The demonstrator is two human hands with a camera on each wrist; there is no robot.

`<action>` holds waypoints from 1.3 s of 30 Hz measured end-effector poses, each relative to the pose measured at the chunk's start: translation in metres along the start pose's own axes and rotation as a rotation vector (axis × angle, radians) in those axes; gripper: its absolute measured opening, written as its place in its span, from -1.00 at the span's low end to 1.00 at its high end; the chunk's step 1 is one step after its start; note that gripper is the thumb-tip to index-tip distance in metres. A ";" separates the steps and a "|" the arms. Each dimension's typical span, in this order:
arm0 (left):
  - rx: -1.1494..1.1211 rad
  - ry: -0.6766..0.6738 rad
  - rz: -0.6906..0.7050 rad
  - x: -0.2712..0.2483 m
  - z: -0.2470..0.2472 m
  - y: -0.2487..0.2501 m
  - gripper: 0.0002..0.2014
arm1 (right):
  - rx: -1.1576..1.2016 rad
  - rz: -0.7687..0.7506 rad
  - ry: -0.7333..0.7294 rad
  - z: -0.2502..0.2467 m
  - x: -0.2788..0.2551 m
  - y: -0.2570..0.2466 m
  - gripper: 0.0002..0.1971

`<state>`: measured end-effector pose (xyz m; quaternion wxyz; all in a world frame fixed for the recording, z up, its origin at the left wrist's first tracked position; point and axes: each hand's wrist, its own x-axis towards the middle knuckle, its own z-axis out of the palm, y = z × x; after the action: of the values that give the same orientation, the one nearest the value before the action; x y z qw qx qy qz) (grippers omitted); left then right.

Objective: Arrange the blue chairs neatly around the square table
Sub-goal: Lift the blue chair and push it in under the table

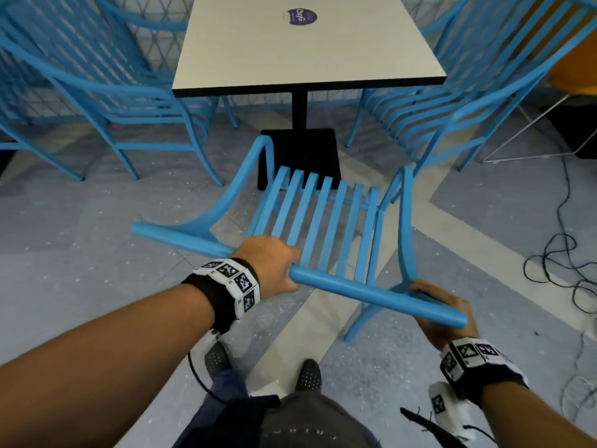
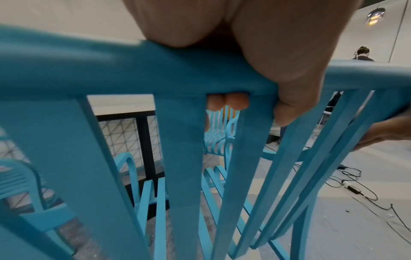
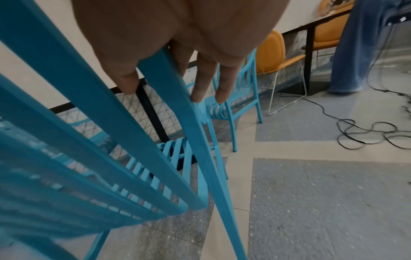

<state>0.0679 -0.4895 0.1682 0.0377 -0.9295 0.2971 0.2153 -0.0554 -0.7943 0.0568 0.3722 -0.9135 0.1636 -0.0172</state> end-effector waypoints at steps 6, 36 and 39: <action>-0.057 -0.053 0.010 -0.005 0.017 0.011 -0.68 | -0.018 0.185 -0.058 -0.003 -0.017 -0.002 -0.51; 0.095 -0.104 -0.427 -0.075 0.061 -0.066 -0.58 | -0.899 -0.326 -0.255 0.009 -0.022 -0.115 -0.35; 0.086 -0.080 -0.473 -0.059 0.058 -0.055 -0.59 | -0.915 -0.263 -0.325 -0.006 0.002 -0.115 -0.38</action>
<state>0.0342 -0.4016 0.1380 0.1386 -0.9614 0.0783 0.2244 -0.0213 -0.7220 0.1392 -0.0510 -0.9868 -0.0223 0.1520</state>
